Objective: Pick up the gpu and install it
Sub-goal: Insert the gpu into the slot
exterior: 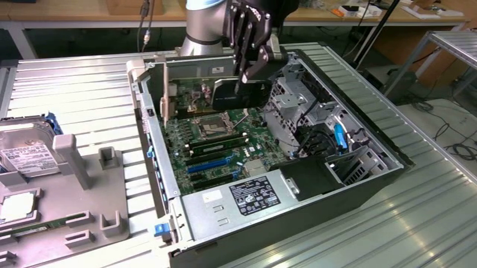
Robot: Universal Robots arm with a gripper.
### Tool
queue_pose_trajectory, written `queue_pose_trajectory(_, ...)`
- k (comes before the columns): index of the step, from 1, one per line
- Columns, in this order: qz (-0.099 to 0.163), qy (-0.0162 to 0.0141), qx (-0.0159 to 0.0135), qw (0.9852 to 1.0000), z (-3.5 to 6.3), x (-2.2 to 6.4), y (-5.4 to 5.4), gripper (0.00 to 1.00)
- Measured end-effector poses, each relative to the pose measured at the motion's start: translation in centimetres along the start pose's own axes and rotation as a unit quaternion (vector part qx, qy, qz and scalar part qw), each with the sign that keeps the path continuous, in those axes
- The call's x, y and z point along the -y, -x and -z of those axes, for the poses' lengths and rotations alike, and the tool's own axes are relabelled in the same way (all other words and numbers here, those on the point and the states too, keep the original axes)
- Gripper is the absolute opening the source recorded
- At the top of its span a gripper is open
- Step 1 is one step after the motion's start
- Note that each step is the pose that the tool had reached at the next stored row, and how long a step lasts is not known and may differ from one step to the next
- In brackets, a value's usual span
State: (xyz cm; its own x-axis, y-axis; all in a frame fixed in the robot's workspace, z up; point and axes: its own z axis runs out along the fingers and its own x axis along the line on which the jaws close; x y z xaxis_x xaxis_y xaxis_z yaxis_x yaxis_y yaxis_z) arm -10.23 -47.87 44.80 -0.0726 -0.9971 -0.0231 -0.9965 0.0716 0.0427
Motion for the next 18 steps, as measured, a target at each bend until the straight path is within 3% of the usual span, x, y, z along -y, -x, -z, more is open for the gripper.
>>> queue_pose_trajectory(5,0.0,-0.0009,0.0001,1.0,-0.06,2.5,0.6,0.27)
queue_pose_trajectory(7,0.0,-0.0012,0.0001,1.0,-0.07,3.14,0.8,0.27)
queue_pose_trajectory(12,0.0,-0.0013,0.0001,1.0,-0.08,3.16,0.8,0.27)
queue_pose_trajectory(18,0.0,-0.0067,0.0004,1.0,-0.84,3.17,0.9,0.27)
